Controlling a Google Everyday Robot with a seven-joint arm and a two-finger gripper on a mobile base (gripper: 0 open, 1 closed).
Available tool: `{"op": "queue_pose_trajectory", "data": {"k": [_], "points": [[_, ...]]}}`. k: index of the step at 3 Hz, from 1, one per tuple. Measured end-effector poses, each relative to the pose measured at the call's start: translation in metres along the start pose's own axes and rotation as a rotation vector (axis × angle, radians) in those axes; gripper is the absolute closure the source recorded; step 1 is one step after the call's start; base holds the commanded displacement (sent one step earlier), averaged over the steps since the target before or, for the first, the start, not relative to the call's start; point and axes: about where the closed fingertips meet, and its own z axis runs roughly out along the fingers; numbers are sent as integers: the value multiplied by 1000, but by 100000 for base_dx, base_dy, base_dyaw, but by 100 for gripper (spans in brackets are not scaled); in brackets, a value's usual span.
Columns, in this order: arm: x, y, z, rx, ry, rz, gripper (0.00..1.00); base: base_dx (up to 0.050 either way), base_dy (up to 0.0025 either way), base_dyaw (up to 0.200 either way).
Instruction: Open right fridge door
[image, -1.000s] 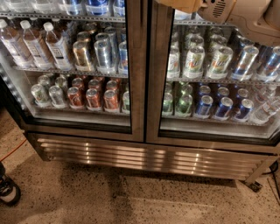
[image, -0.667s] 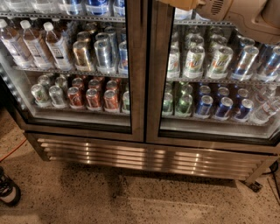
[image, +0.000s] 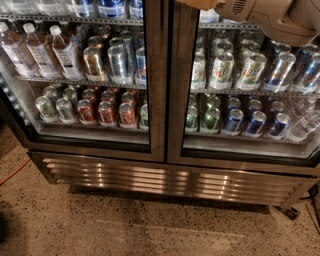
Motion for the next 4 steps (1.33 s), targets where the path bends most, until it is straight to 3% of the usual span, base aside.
{"op": "queue_pose_trajectory", "data": {"k": [2, 3, 4], "points": [[3, 6, 13, -41, -8, 19, 45, 0, 0, 0], [4, 7, 15, -47, -7, 22, 64, 0, 0, 0], [4, 7, 15, -47, -7, 22, 95, 0, 0, 0]]}}
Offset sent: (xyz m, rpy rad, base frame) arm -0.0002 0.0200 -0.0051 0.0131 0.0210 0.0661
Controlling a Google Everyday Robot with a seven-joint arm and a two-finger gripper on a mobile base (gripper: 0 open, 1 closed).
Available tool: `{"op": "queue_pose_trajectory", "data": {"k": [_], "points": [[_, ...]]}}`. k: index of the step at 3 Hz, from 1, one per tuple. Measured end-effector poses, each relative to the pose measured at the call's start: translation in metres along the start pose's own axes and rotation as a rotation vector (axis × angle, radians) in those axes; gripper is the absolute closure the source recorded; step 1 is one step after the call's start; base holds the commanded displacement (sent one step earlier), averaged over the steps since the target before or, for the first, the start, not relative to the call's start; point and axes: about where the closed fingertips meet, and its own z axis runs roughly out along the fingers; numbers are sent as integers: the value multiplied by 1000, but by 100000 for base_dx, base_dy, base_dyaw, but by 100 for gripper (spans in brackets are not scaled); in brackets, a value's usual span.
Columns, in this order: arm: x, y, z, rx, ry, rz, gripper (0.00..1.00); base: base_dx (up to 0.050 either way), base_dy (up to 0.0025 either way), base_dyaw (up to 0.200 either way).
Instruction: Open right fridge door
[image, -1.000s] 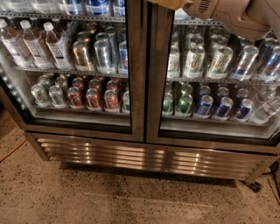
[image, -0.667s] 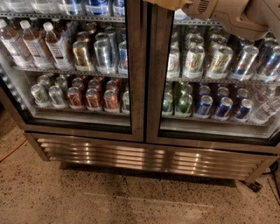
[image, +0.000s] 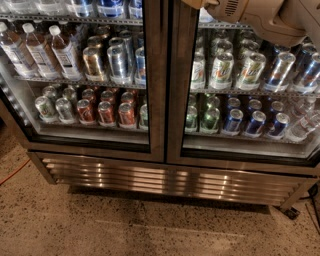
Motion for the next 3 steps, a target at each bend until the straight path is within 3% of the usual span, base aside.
{"op": "queue_pose_trajectory", "data": {"k": [2, 3], "points": [[0, 0, 1, -1, 0, 0, 100, 0, 0, 0], [0, 0, 1, -1, 0, 0, 74, 0, 0, 0]]}}
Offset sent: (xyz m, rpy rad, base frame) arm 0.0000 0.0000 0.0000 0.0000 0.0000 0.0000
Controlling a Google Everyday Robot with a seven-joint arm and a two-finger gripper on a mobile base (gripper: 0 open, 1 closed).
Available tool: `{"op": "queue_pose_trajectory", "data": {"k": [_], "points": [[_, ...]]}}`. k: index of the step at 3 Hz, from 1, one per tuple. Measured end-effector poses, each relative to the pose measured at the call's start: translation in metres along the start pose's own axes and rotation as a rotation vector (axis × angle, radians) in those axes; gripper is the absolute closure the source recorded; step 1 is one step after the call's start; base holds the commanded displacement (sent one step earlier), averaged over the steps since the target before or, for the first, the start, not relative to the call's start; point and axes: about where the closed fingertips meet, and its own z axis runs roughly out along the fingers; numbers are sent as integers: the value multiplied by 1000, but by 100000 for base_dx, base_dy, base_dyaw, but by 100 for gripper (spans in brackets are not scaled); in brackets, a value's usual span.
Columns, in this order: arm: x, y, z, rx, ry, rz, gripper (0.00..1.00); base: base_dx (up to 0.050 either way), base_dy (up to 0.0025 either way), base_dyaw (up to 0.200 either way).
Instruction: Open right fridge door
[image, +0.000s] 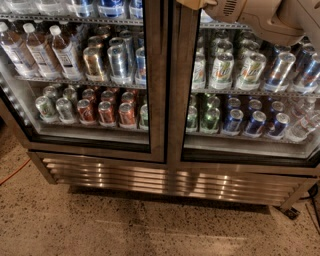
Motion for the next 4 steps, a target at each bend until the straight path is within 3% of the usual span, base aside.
{"op": "queue_pose_trajectory", "data": {"k": [3, 4], "points": [[0, 5, 3, 0, 0, 0, 0, 0, 0, 0], [1, 4, 1, 1, 1, 4, 0, 0, 0, 0]]}}
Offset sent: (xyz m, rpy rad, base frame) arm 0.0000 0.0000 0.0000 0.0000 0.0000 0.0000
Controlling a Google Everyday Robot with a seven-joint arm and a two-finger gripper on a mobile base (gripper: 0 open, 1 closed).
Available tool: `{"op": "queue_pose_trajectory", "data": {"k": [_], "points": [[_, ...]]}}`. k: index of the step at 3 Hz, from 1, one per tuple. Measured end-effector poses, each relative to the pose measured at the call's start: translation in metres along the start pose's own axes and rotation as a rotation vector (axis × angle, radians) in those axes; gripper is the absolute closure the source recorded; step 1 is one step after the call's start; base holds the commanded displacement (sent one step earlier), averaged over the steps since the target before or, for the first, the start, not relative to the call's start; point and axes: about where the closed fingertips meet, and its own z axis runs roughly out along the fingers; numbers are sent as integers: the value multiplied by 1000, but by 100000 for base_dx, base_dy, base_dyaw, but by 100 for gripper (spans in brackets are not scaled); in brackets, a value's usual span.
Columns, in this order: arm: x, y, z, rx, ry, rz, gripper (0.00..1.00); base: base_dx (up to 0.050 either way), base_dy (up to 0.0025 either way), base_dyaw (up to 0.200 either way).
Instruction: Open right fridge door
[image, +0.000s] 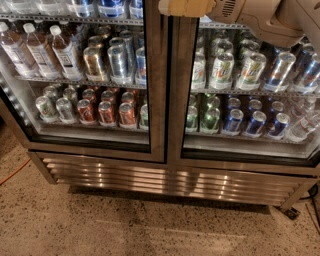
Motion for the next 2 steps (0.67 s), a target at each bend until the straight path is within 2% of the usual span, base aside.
{"op": "queue_pose_trajectory", "data": {"k": [2], "points": [[2, 4, -2, 5, 0, 3, 0, 0, 0, 0]]}}
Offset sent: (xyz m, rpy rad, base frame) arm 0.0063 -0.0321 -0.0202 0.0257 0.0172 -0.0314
